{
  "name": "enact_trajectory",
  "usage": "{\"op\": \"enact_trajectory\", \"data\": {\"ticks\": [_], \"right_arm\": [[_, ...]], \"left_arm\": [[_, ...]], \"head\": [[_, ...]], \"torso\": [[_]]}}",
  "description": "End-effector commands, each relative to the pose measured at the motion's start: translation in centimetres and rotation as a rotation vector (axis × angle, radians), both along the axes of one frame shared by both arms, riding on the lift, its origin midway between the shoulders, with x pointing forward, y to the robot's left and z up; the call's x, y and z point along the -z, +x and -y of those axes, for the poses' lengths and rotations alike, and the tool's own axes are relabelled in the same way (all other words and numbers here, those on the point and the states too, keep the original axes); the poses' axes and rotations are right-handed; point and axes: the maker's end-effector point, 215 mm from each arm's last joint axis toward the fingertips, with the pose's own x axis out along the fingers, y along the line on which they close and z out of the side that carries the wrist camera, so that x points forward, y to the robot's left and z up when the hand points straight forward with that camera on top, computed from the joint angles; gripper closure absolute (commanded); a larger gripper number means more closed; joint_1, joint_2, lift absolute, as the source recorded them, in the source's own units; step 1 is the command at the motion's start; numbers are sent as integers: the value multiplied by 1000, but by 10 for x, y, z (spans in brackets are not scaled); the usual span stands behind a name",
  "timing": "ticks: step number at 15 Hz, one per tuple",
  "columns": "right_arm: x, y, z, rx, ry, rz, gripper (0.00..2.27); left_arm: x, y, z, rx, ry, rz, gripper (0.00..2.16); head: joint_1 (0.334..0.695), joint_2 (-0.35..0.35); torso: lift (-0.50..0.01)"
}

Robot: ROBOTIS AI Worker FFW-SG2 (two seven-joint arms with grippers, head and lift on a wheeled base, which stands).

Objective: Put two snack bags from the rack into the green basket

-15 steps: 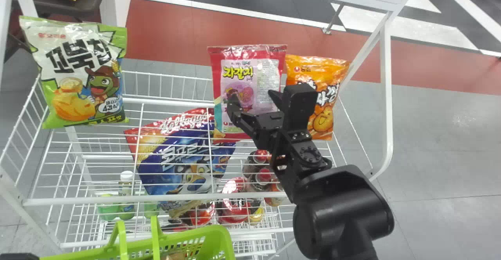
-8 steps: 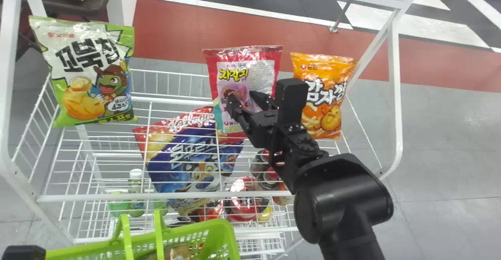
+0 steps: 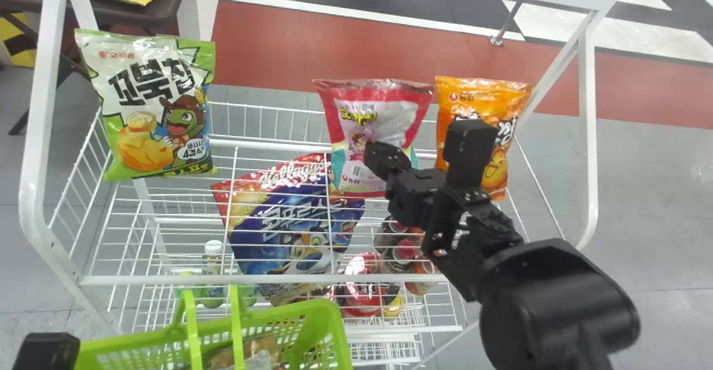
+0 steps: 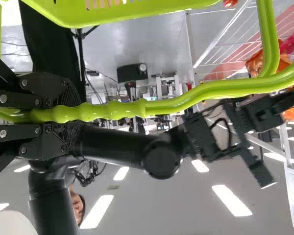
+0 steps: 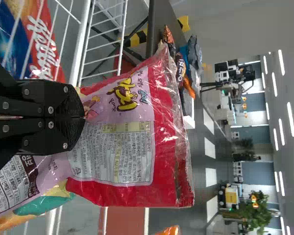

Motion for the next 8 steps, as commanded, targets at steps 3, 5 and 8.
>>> {"op": "enact_trajectory", "data": {"ticks": [3, 5, 8], "right_arm": [[-19, -78, -29, -107, 11, -178, 2243], [-34, -125, -42, -162, -32, -255, 2243], [-33, -175, -37, -198, -87, -360, 2243]], "left_arm": [[0, 4, 4, 2, 1, 6, 1187], [1, 5, 2, -7, -4, -3, 1187], [-1, 2, 7, -4, -16, -9, 1187]], "head": [[695, -289], [695, -285], [695, -283]], "torso": [[-2], [-2], [-2]]}}
